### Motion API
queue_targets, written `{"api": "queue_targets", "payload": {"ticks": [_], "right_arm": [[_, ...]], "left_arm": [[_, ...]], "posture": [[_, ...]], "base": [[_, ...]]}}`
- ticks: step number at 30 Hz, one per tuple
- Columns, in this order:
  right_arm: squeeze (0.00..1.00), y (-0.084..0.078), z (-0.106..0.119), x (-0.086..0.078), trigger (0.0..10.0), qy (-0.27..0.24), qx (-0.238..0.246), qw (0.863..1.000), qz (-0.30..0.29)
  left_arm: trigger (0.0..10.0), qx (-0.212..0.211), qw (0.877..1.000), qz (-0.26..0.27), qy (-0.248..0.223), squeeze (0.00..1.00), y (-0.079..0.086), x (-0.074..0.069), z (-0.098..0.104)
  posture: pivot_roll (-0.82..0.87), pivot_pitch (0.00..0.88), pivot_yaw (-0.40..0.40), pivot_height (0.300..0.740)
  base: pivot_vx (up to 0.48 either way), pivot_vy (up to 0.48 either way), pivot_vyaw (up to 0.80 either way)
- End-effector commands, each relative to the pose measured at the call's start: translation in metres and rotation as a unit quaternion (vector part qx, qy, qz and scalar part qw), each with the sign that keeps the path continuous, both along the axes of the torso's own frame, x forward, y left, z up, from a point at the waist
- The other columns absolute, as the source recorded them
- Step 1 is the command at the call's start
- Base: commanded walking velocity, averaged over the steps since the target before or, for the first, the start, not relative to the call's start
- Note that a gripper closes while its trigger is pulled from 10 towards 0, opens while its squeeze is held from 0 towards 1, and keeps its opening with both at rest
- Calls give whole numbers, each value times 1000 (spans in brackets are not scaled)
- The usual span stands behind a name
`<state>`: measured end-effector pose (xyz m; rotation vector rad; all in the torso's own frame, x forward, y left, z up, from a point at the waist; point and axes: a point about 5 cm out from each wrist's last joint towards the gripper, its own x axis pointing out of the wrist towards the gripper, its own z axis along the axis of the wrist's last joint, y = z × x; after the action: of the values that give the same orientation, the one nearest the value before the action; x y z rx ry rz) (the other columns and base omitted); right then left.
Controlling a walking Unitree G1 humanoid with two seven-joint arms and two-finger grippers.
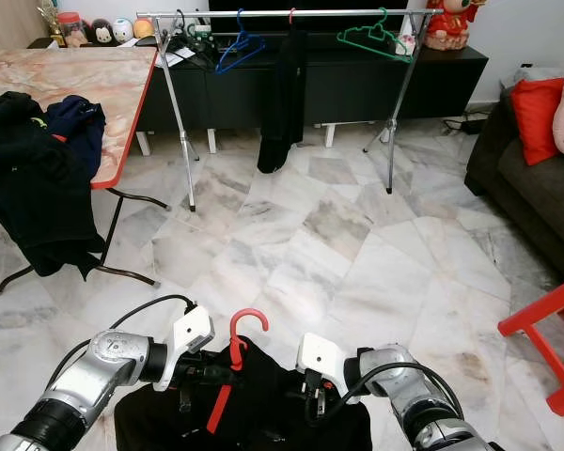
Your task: Hang hanger
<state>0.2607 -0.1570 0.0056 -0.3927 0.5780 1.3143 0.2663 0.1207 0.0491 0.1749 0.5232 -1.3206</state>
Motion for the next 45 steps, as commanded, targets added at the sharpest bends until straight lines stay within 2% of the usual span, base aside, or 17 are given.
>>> {"api": "queue_targets", "payload": {"ticks": [1,13,22,25,29,31,34,35,36,37,39,41,45], "right_arm": [[1000,3,6,7,10000,-18,14,1000,-12],[1000,2,5,8,10000,-24,2,1000,-17],[1000,0,4,7,10000,-22,-10,1000,-14],[1000,-6,2,9,10000,-44,-33,998,-40],[1000,-11,0,11,10000,-58,-35,994,-87],[1000,-16,-1,14,10000,-75,-43,986,-139],[1000,-17,-2,15,10000,-82,-49,983,-154],[471,-24,-3,18,10000,-99,-58,970,-213],[71,-27,-4,18,10000,-100,-58,966,-231],[0,-29,-6,17,10000,-98,-57,962,-250],[0,-33,-9,15,10000,-91,-58,954,-280],[0,-37,-16,11,10000,-80,-58,939,-331],[0,-42,-26,3,10000,-63,-68,915,-392]], "left_arm": [[0,0,1000,3,10,0,-1,-3,-4],[0,21,1000,10,2,0,2,-2,-8],[0,56,994,75,-49,0,8,12,-12],[0,67,988,122,-70,0,13,18,-15],[0,79,980,156,-91,0,16,21,-18],[0,86,970,194,-115,0,21,25,-19],[0,88,967,205,-122,0,22,27,-19],[0,96,953,247,-144,0,28,31,-19],[0,97,949,259,-150,0,30,32,-19],[0,102,944,271,-158,0,32,33,-19],[0,106,937,288,-163,0,35,34,-20],[0,113,926,313,-178,0,40,34,-21],[196,108,914,343,-189,0,44,34,-21]], "posture": [[-39,0,-34,740],[-38,0,-37,740],[-40,0,-39,740],[-15,0,-43,740],[10,0,-50,740],[22,0,-56,740],[22,0,-56,740],[38,0,-55,740],[38,0,-55,740],[41,0,-51,740],[41,0,-51,740],[51,0,-49,740],[64,0,-45,740]], "base": [[0,0,0],[0,0,0],[0,0,0],[0,0,0],[0,0,0],[0,0,0],[0,0,0],[0,0,0],[0,0,0],[0,0,0],[0,0,0],[0,0,0],[0,0,0]]}}
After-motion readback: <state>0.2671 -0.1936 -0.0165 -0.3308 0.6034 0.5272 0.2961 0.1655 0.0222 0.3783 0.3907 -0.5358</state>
